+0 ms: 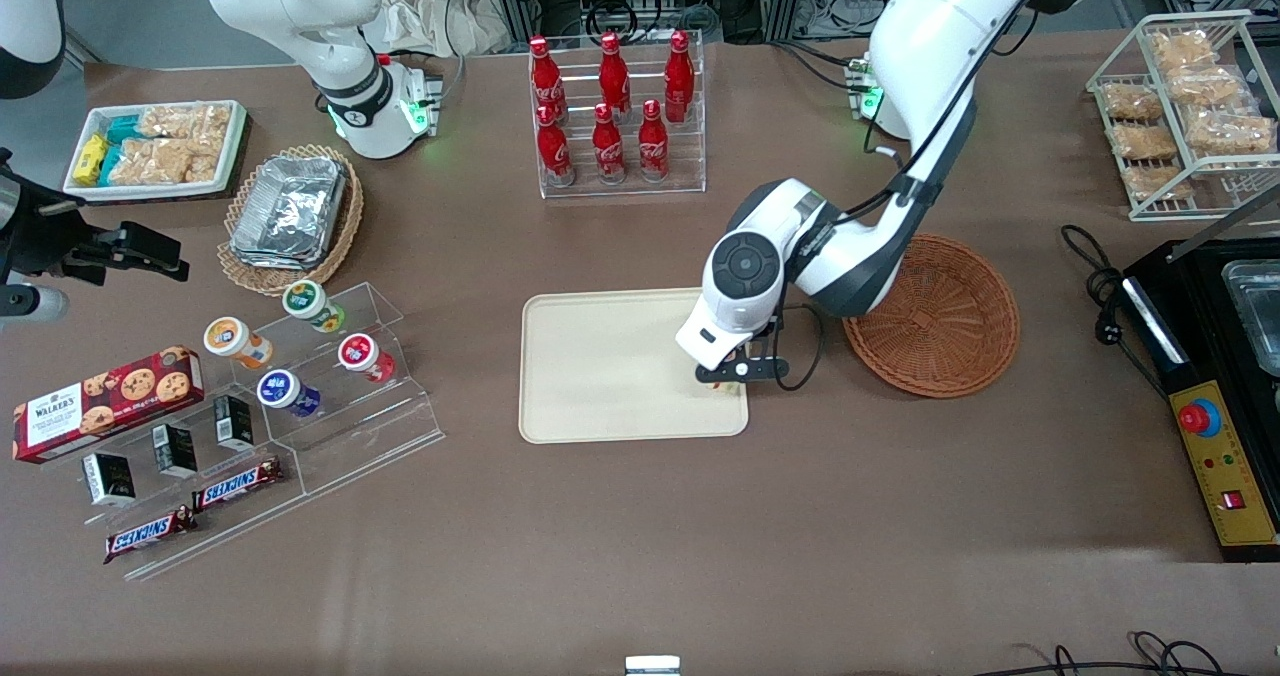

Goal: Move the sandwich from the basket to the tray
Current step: 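Lift the sandwich out of the basket and carry it over the cream tray, then lower the sandwich onto the tray and open the left gripper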

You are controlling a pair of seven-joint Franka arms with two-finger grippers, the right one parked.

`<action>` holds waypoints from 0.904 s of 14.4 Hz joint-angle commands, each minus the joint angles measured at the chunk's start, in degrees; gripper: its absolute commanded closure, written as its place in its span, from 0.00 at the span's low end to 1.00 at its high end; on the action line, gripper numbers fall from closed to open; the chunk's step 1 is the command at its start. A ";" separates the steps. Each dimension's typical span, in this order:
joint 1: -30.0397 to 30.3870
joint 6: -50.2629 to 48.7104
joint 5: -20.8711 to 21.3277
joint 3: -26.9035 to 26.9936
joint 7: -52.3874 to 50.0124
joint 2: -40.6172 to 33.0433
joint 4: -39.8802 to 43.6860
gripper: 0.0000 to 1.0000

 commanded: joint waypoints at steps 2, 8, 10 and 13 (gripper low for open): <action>-1.19 2.73 1.07 0.52 -1.01 3.61 1.87 1.00; -1.10 5.56 1.07 0.52 -1.80 5.03 2.22 0.00; -1.10 5.56 1.07 0.60 -1.71 4.94 2.31 0.00; -0.93 5.38 1.07 0.61 -2.84 4.15 2.92 0.00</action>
